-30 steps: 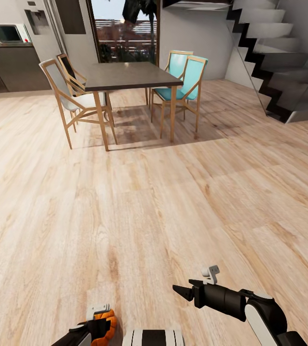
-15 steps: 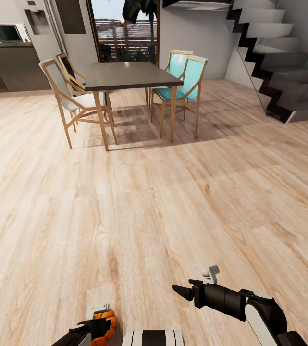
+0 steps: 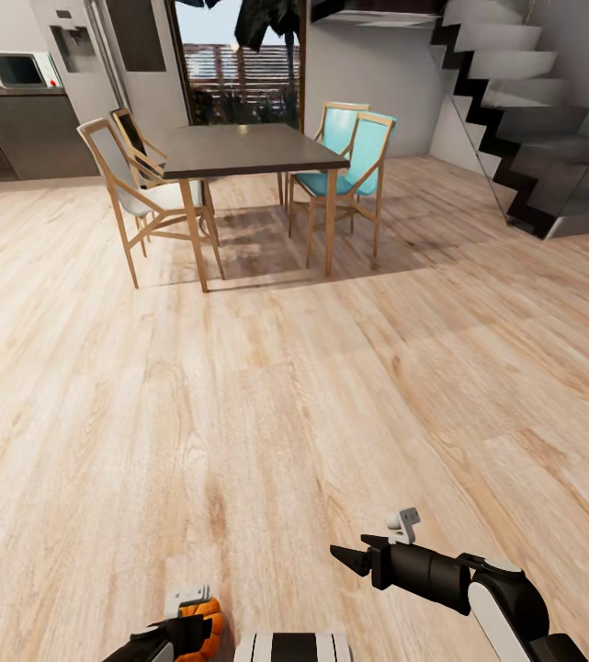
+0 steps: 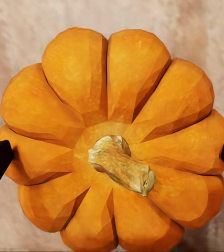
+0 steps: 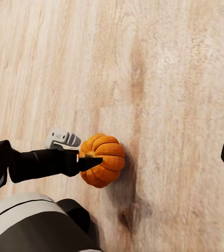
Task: Place each of the two pumpkins and all three candles from the living room inside a cabinet in the living room (use any cabinet), then make sure every cabinet is closed, and position the cauldron so it is next to a table in the living room.
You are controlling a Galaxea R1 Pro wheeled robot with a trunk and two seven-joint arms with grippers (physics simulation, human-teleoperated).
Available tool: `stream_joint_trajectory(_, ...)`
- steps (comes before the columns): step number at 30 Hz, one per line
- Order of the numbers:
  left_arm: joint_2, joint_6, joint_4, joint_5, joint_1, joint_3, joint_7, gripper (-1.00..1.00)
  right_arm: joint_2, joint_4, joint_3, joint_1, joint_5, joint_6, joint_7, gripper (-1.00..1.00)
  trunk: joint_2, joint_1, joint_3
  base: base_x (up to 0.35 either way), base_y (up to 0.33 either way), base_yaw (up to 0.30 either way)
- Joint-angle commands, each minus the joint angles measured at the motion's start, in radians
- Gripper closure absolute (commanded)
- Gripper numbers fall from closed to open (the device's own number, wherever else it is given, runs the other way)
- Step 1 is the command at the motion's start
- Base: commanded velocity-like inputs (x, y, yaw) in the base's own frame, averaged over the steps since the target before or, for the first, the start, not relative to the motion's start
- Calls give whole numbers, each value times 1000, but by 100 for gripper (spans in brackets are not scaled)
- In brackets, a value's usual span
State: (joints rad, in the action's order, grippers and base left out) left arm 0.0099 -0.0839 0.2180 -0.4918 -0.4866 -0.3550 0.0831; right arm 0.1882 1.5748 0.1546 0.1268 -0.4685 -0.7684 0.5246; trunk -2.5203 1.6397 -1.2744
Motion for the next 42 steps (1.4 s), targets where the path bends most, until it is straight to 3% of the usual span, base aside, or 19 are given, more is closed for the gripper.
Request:
stream_joint_trajectory(1,1,-6,3,-10,0,-9,8,100,0,1,0,1,-2,-5,0,-100,0,-1,3,0,0,0)
stream_joint_trajectory(14,1,-6,4,-10,0,-10,5,100,0,1,0,1,-2,-5,-1,-100,3,-6,54,0,0,0)
stream_joint_trajectory(21,3,-51,28,-9,-2,-10,9,100,0,1,0,1,-3,-5,-3,-100,5,-10,81,0,0,0)
stream_joint_trajectory(23,9,-110,90,-8,-3,-10,12,100,0,1,0,1,-3,-4,-4,-100,5,-10,88,0,0,0)
stream_joint_trajectory(27,65,-323,359,-9,-2,0,19,100,0,-2,-3,1,-4,-4,-4,-100,6,-12,104,0,0,0)
stream_joint_trajectory(29,96,-430,488,-9,-1,31,31,100,0,-3,-4,1,-4,-3,-4,-100,7,-13,112,0,0,0)
stream_joint_trajectory(30,110,-501,565,-9,0,65,45,100,0,-3,-5,1,-3,-3,-5,-100,7,-14,115,0,0,0)
stream_joint_trajectory(33,127,-660,713,-5,-4,149,92,100,0,-6,-6,1,-3,-3,-6,-100,7,-15,127,0,0,0)
stream_joint_trajectory(38,136,-849,839,-3,-38,193,184,100,1,-9,-11,1,0,-2,-8,-100,9,-17,146,0,0,0)
stream_joint_trajectory(40,138,-914,860,-4,-69,199,223,100,1,-10,-31,1,1,-1,-8,-100,9,-18,154,0,0,0)
stream_joint_trajectory(42,138,-963,875,-8,-103,205,255,100,0,-10,-84,1,1,-1,-7,-100,10,-19,162,0,0,0)
